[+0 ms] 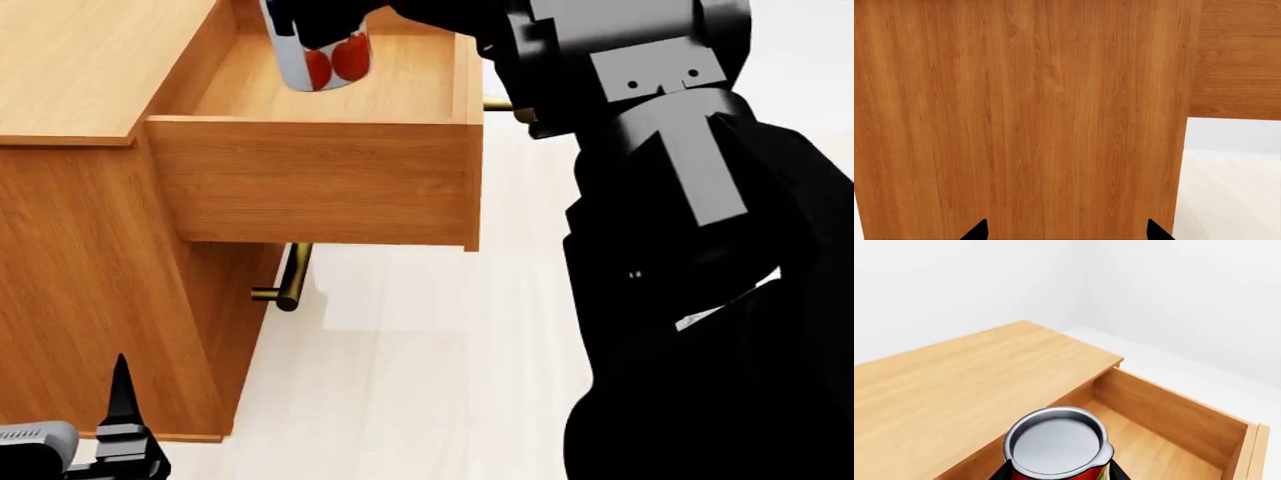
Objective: Put the ketchup in the top drawer of the cabinet.
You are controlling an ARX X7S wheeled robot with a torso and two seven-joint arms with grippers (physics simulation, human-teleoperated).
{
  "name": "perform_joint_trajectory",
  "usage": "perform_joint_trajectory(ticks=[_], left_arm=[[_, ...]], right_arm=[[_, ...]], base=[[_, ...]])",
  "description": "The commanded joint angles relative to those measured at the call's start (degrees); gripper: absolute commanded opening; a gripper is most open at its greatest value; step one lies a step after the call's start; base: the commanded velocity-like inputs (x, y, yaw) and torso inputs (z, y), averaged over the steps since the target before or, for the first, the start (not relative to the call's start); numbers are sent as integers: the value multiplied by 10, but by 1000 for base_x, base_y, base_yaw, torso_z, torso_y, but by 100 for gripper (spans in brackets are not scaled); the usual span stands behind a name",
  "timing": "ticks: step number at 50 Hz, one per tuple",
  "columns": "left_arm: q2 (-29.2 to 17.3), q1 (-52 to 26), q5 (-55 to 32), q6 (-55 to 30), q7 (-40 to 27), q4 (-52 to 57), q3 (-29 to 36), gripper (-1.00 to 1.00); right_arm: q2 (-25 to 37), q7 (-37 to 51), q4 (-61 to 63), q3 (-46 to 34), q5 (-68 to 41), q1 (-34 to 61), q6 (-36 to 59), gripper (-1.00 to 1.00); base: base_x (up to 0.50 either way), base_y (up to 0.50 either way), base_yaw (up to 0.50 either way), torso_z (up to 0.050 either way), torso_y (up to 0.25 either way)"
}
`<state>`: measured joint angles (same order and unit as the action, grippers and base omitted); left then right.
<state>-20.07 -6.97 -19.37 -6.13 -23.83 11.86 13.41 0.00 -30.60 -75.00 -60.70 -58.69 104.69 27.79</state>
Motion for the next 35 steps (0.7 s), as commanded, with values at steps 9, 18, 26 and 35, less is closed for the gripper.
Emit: perform_joint_trajectory(ticks=[9, 18, 26, 35], left_arm=[[-1, -1, -1, 3, -1, -6, 2, 100], [-2, 0, -2, 3, -3, -5, 2, 100], [-3, -1, -2, 5, -3, -7, 4, 100], [-3, 0, -2, 6, -4, -7, 5, 100]], right_arm=[[0, -7, 0, -26, -15, -10, -16, -100], [0, -7, 0, -33, -18, -16, -21, -100], [0, -8, 0, -30, -11, -21, -22, -100], [0, -6, 0, -30, -3, -34, -30, -100]], base=[[0, 0, 0, 0, 0], [0, 0, 0, 0, 1], [0, 0, 0, 0, 0], [0, 0, 0, 0, 0]])
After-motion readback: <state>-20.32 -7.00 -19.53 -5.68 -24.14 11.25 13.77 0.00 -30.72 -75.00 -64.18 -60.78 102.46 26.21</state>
